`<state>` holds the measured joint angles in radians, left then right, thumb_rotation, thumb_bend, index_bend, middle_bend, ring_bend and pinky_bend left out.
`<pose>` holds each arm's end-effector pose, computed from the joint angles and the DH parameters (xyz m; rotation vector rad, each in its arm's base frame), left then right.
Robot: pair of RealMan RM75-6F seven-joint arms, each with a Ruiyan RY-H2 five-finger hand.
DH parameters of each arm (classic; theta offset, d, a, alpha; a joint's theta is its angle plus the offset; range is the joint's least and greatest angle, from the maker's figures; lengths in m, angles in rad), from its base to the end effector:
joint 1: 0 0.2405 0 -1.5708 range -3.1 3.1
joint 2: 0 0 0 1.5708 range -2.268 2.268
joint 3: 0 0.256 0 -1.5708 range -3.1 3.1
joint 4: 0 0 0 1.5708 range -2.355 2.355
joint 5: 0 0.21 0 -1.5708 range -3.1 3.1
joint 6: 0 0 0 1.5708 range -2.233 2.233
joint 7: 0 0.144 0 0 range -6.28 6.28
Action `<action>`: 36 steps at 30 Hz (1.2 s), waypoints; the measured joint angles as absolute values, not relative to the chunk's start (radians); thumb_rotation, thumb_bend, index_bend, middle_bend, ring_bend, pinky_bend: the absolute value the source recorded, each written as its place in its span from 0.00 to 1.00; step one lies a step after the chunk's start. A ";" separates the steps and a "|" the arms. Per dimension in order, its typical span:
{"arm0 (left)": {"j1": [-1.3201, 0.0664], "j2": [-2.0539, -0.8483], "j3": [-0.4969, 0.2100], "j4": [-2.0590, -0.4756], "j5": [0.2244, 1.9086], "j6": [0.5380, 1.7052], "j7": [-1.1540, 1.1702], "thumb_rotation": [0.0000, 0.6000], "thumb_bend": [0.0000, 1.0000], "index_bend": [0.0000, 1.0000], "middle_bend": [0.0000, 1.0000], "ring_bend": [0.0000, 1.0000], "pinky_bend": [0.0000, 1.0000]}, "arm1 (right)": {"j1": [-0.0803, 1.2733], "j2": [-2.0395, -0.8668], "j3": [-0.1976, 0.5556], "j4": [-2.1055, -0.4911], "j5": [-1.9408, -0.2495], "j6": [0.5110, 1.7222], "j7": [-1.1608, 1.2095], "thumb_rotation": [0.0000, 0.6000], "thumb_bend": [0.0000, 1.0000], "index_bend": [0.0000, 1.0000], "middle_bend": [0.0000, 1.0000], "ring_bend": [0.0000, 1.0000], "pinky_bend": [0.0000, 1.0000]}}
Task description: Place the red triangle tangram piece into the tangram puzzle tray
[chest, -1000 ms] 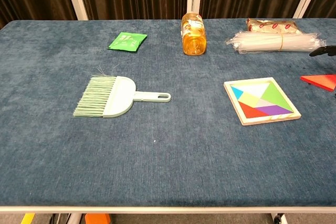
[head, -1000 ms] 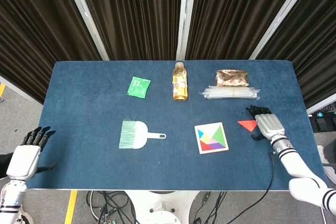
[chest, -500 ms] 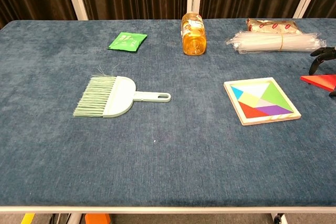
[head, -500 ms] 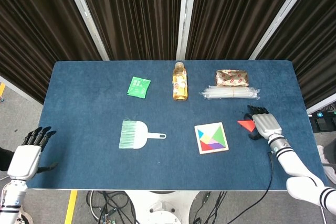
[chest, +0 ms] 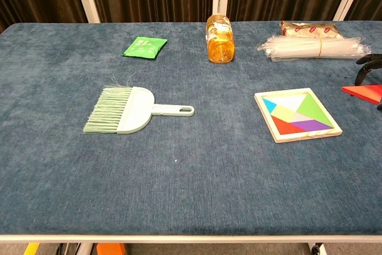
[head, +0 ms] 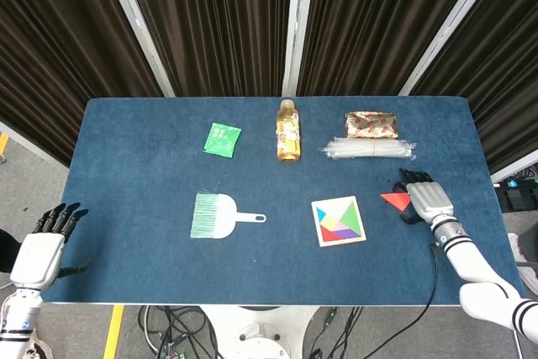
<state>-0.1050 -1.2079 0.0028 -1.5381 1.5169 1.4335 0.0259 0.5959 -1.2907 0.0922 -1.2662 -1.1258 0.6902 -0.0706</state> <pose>-0.3184 0.1761 0.1220 -1.4740 -0.9511 -0.8547 -0.3140 -0.3453 0.0739 1.7227 -1.1272 0.4831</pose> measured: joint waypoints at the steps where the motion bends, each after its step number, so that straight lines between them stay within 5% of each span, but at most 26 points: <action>1: -0.105 -1.208 0.003 -1.538 1.517 1.433 0.026 1.00 0.00 0.16 0.09 0.02 0.12 | 0.596 -1.290 0.092 -1.266 -1.124 0.691 -0.071 1.00 0.18 0.29 0.00 0.00 0.00; 36: -0.098 -1.198 -0.002 -1.538 1.512 1.443 0.018 1.00 0.00 0.16 0.09 0.02 0.12 | 0.608 -1.296 0.086 -1.274 -1.080 0.697 -0.107 1.00 0.22 0.41 0.00 0.00 0.00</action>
